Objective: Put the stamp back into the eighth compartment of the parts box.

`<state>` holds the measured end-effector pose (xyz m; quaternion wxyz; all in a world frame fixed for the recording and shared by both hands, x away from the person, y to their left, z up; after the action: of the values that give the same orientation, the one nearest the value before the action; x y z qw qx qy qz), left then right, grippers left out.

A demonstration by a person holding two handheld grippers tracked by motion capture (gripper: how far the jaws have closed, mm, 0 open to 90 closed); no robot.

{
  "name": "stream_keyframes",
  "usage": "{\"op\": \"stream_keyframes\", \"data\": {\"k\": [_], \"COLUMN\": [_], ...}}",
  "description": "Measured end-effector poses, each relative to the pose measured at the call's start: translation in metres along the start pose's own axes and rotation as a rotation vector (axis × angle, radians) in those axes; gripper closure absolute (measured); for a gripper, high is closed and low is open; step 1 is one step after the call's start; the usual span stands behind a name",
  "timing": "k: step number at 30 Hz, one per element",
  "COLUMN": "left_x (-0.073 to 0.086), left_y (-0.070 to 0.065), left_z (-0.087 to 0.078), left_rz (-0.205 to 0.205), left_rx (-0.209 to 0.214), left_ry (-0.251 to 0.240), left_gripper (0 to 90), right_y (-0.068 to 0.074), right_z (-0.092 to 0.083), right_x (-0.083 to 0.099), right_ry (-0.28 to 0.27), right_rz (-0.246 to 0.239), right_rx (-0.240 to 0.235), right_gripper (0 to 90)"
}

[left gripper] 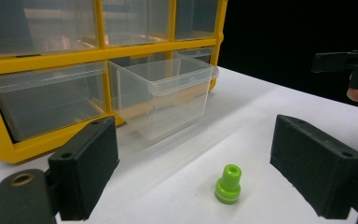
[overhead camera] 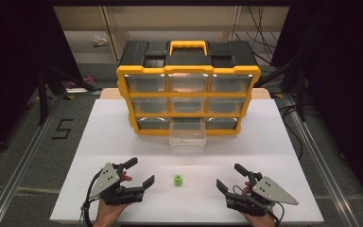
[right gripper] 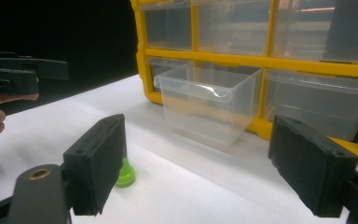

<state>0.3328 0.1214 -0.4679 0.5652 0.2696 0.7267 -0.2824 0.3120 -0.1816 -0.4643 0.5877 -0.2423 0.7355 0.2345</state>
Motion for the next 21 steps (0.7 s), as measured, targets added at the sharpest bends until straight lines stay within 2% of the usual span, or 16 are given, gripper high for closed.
{"op": "stream_keyframes", "data": {"k": [7,14,21], "left_x": [0.0,0.0,-0.001], "left_y": [0.0,-0.002,-0.003], "left_z": [0.0,0.0,-0.001], "left_rz": [0.002,0.003,0.012], "left_rx": [-0.005,0.005,0.013], "left_ry": [-0.002,-0.006,-0.013], "left_gripper": [14.9,15.2,15.2], "right_y": [0.0,0.004,0.011], "right_z": [0.0,0.001,0.01], "right_x": [-0.001,-0.007,-0.015], "right_ry": [0.0,-0.006,0.038], "right_rz": [0.0,-0.019,-0.056], "right_rx": [-0.005,-0.033,-0.066], "right_gripper": [20.1,20.1,20.1]}}
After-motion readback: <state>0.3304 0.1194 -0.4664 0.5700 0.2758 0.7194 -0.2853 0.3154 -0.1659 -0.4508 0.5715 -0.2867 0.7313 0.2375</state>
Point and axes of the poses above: each handheld gripper's, and its own axes: z roughly forward along the jaws, x roughly out of its underside, y roughly to its left, the point moved 7 cm from there along z, roughly forward along the jaws, and after that the axes turned 2 degrees about y, right-handed, at the moved point
